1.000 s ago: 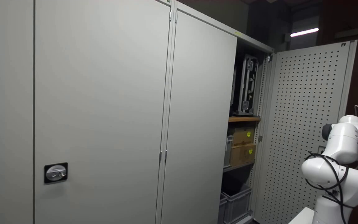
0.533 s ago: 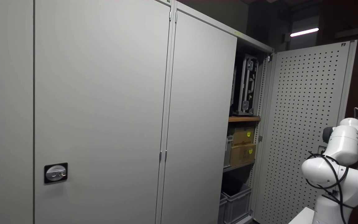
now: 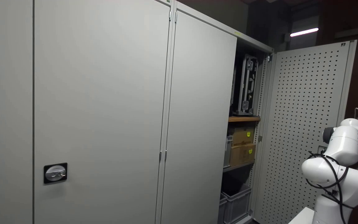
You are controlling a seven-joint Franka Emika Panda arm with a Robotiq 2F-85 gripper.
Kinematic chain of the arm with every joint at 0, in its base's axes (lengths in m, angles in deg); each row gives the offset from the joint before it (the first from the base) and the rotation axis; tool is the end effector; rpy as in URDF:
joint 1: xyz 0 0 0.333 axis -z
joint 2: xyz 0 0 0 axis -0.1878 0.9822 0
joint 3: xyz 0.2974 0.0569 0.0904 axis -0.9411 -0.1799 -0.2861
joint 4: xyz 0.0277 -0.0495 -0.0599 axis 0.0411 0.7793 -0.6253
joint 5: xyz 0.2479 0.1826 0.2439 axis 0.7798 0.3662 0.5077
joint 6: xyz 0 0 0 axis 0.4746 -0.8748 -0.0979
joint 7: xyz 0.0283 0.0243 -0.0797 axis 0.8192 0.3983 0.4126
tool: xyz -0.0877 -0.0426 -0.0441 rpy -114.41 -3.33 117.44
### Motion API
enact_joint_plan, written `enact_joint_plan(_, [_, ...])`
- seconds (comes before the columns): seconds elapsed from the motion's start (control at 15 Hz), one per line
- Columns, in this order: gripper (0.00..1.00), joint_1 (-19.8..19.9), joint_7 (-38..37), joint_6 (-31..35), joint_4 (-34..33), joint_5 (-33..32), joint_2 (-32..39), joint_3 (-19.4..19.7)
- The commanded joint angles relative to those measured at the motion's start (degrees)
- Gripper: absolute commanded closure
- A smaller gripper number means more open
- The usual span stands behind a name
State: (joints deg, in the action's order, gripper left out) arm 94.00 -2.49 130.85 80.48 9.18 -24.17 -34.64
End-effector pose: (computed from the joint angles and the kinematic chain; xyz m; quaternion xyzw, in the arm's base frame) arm 0.0751 -0.7973 0.3552 0.8627 -0.2510 0.4305 0.0863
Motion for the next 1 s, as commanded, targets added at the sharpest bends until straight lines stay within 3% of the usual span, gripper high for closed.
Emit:
enact_joint_plan(0.0, [0.00,1.12,-0.36,-3.35,-0.53,-1.67,-0.47,-1.90])
enact_joint_plan(0.93, [0.00,1.68,4.31,-4.30,9.00,-1.26,-7.08,-2.83])
